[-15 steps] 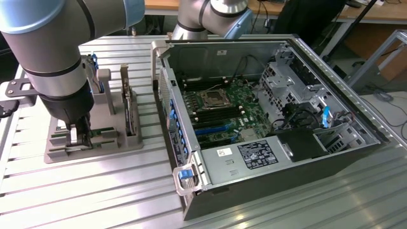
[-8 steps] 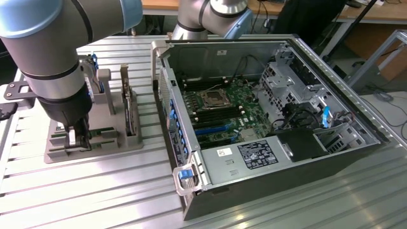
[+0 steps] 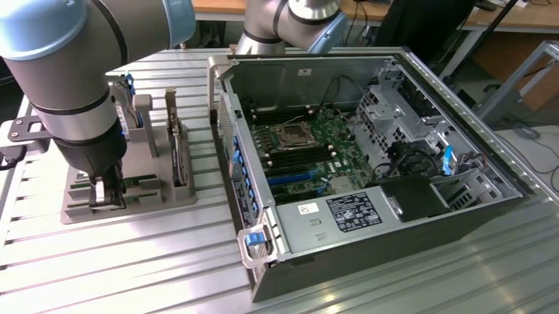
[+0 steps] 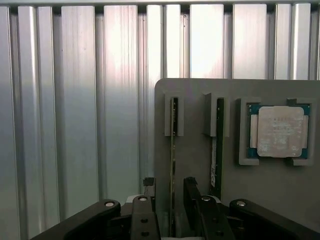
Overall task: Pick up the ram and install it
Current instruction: 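Pick up the ram and move it above insertion slot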
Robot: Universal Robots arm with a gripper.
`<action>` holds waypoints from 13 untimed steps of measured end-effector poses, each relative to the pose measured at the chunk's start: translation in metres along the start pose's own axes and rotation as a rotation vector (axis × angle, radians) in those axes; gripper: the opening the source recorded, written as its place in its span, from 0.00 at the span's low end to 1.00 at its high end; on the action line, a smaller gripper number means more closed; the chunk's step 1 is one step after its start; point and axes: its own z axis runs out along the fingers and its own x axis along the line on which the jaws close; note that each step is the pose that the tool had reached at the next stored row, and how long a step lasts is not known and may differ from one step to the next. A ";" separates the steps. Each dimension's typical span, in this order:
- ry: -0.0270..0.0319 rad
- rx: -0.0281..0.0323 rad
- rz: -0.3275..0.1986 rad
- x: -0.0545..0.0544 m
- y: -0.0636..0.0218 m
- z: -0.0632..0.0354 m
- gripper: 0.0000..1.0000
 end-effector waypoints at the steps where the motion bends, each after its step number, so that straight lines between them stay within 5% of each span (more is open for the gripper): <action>1: -0.0004 -0.0001 0.000 0.000 0.0000 0.0000 0.36; 4: -0.0006 0.0000 0.000 0.000 0.0000 0.0001 0.36; 8: -0.0006 0.0001 0.000 0.000 0.0000 0.0001 0.12; 13: -0.0006 0.0000 0.000 0.000 0.0000 -0.0010 0.12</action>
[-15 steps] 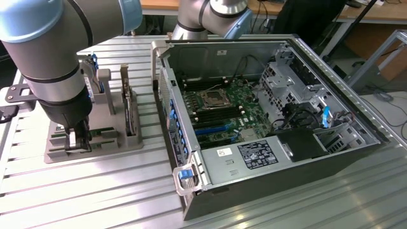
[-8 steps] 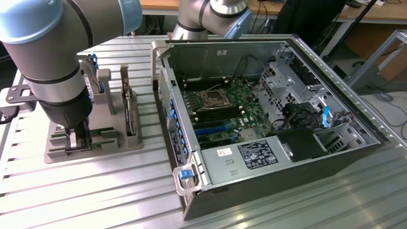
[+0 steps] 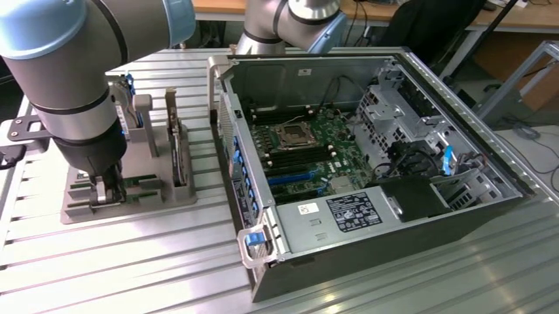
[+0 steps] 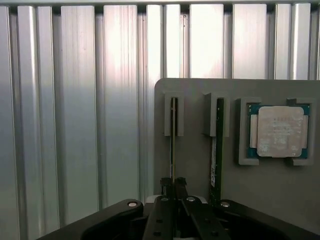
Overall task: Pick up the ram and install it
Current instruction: 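Pick up the ram and move it above insertion slot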
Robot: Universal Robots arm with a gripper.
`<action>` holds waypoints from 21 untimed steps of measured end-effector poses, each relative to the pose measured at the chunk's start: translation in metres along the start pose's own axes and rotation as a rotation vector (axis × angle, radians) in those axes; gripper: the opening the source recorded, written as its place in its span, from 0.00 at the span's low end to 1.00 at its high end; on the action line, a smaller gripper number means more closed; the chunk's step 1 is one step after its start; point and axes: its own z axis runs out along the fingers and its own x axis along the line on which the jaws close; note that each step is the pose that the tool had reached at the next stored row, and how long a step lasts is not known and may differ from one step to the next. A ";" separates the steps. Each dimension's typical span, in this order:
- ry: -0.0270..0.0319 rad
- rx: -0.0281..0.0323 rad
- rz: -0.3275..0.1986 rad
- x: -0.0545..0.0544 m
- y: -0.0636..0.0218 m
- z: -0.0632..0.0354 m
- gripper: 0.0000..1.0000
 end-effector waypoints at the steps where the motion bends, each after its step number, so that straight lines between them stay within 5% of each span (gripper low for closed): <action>1: 0.0000 0.0000 0.000 0.000 0.0000 -0.0032 0.12; 21: 0.0000 0.0002 0.000 0.001 0.0007 -0.0449 0.12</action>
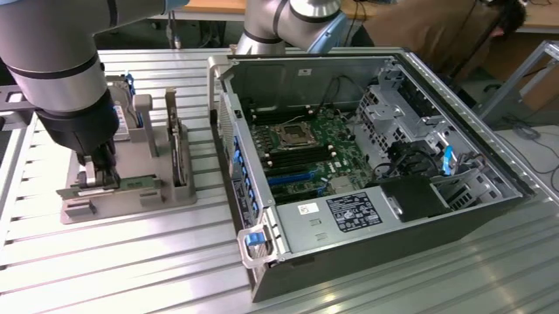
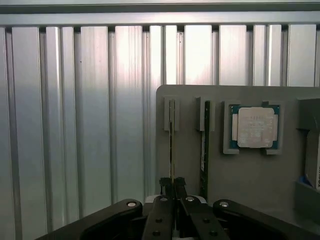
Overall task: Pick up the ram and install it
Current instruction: 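Pick up the ram and move it above insertion slot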
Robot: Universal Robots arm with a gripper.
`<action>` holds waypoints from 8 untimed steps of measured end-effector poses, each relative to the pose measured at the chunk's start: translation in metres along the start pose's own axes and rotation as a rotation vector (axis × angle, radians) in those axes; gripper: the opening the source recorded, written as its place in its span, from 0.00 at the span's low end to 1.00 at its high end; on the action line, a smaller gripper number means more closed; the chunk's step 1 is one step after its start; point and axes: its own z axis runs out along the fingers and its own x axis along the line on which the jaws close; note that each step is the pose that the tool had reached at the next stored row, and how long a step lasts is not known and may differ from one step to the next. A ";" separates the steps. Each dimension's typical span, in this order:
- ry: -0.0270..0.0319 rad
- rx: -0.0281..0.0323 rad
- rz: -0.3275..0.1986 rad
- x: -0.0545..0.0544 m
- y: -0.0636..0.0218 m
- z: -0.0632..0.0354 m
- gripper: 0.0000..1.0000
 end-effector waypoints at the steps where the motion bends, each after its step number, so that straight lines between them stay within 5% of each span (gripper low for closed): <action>1: 0.0000 0.0000 0.000 0.000 0.0001 -0.0024 0.12; 8: 0.0001 -0.0001 0.000 0.000 0.0005 -0.0277 0.12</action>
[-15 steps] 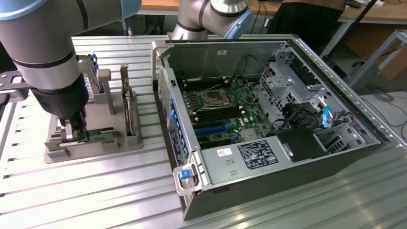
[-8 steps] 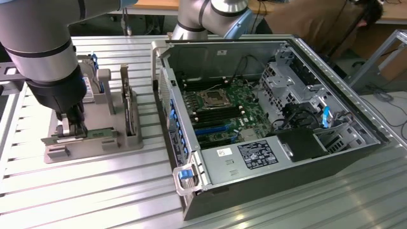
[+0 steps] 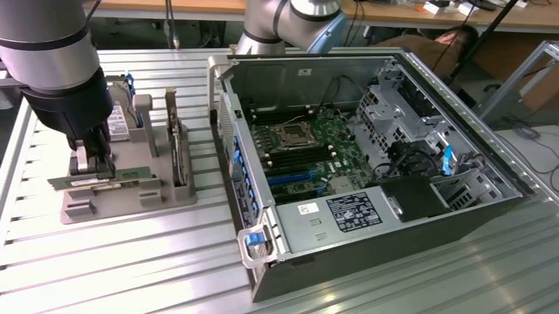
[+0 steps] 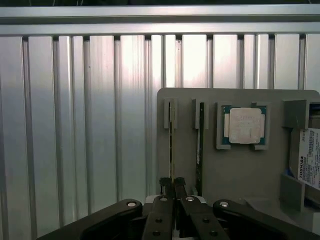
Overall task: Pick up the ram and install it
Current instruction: 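Pick up the ram and move it above insertion slot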
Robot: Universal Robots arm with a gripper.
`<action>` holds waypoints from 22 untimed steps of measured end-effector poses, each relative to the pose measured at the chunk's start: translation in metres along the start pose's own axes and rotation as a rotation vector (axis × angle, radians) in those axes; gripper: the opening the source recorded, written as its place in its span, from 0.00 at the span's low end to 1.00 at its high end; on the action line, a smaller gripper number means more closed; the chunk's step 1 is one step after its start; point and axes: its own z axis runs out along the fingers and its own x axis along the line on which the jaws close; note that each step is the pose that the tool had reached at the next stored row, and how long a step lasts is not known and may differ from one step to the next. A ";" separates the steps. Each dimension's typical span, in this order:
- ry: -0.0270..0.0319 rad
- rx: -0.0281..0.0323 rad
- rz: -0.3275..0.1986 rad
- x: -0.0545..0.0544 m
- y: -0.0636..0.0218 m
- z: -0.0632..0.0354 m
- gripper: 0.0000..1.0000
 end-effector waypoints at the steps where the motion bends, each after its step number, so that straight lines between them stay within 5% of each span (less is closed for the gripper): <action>1: -0.0001 0.0001 0.000 0.000 0.0000 -0.0019 0.12; 22: 0.0000 0.0001 0.000 0.001 0.0008 -0.0481 0.12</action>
